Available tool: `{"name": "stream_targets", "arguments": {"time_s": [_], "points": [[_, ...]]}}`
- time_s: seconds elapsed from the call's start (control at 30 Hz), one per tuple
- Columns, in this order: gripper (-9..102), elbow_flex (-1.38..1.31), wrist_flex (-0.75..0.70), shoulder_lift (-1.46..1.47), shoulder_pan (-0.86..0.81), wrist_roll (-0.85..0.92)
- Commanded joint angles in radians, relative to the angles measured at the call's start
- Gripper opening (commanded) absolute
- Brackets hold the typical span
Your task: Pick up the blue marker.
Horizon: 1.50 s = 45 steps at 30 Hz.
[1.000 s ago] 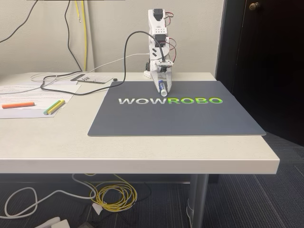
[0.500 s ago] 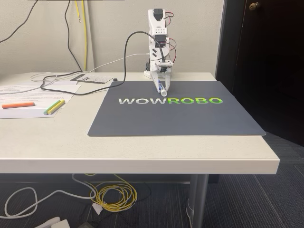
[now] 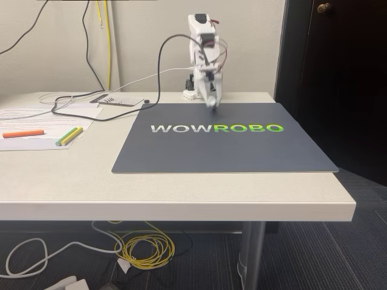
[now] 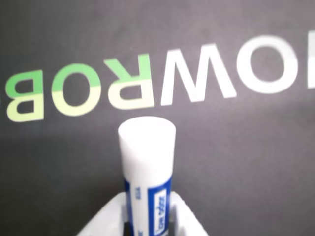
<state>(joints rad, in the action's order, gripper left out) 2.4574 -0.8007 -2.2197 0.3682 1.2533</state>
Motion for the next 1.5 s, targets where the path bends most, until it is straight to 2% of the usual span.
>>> {"name": "stream_targets", "arguments": {"time_s": [0.0, 0.27, 0.57, 0.77, 0.87, 1.07, 1.47], "points": [[7, -0.149, -0.115, -0.028, 0.034, -0.083], [7, -0.239, -0.158, -0.015, 0.081, -0.195], [8, -0.245, -0.178, -0.002, 0.086, -0.207], [34, -0.245, -0.322, 0.017, 0.06, -0.078], [40, -0.221, -0.357, 0.037, 0.049, -0.005], [42, -0.167, -0.354, 0.071, 0.044, 0.037], [42, -0.018, -0.255, 0.11, 0.063, -0.054]]}}
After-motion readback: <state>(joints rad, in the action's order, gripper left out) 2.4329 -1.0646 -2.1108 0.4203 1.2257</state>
